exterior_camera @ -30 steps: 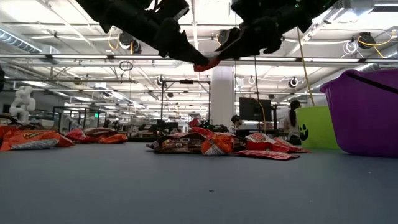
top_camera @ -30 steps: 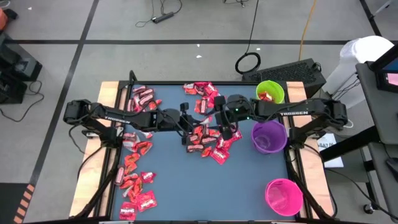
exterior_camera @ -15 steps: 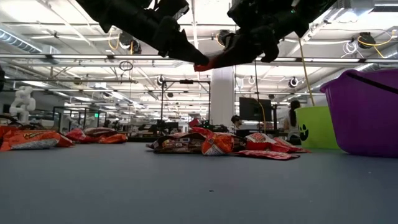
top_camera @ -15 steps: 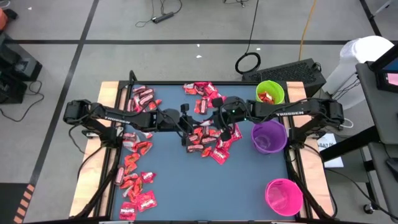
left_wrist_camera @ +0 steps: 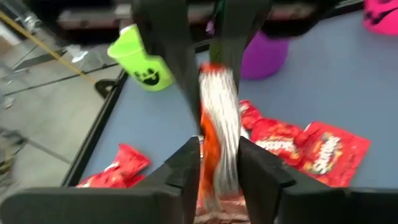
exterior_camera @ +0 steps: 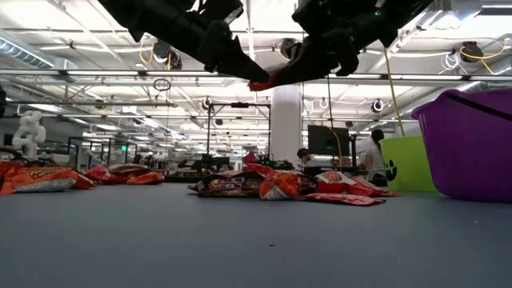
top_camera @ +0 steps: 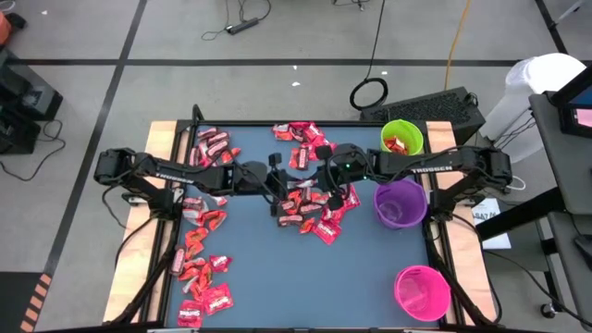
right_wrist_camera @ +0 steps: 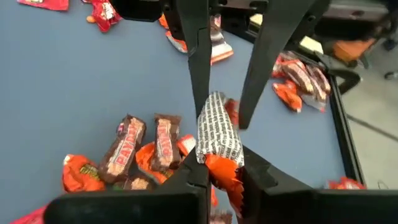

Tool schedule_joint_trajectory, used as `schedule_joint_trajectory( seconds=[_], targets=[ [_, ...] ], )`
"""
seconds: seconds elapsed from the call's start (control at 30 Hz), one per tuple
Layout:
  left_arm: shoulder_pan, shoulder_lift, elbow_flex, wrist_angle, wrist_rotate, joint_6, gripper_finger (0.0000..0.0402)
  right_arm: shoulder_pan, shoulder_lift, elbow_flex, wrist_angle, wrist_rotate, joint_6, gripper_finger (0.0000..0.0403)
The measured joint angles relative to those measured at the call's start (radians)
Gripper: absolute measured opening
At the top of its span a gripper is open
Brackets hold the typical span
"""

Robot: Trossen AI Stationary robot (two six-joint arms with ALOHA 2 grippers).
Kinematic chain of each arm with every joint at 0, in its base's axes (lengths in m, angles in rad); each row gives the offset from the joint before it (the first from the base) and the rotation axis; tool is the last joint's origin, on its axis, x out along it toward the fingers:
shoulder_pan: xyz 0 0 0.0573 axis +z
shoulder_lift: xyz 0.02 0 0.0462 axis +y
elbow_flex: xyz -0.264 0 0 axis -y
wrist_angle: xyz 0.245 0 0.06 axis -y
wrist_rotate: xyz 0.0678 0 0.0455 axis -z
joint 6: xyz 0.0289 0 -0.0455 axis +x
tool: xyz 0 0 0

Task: Organize candy in baskets
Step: Put the orange chocolate bar into the green bucket

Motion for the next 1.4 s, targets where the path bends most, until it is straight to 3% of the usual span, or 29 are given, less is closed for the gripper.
schedule_joint_trajectory(
  seconds=[0.3, 0.5, 0.67, 0.93, 1.07, 1.17, 1.4],
  targets=[
    [0.019, -0.002, -0.003, -0.167, -0.243, -0.027, 0.0123, -0.028, -0.174, 0.001, -0.191, 0.338, 0.141, 0.0032],
    [0.036, 0.014, -0.003, -0.261, -0.226, -0.105, 0.0123, -0.099, -0.299, 0.001, -0.371, 0.557, 0.253, 0.0033],
    [0.035, 0.016, -0.034, -0.247, -0.221, -0.122, 0.0123, -0.219, -0.366, 0.001, -0.517, 0.706, 0.329, 0.0033],
    [0.041, 0.016, -0.098, -0.167, -0.219, -0.113, 0.0123, -0.461, -0.376, 0.001, -0.775, 0.688, 0.473, 0.0033],
    [0.048, 0.016, -0.1, -0.166, -0.219, -0.113, 0.0123, -0.557, -0.364, 0.001, -0.853, 0.607, 0.508, 0.0033],
    [0.048, 0.016, -0.1, -0.159, -0.219, -0.112, 0.0123, -0.6, -0.353, 0.001, -0.859, 0.559, 0.511, 0.0033],
    [0.048, 0.016, -0.1, -0.149, -0.219, -0.104, 0.0123, -0.636, -0.323, 0.001, -0.864, 0.557, 0.546, 0.0044]
  ],
)
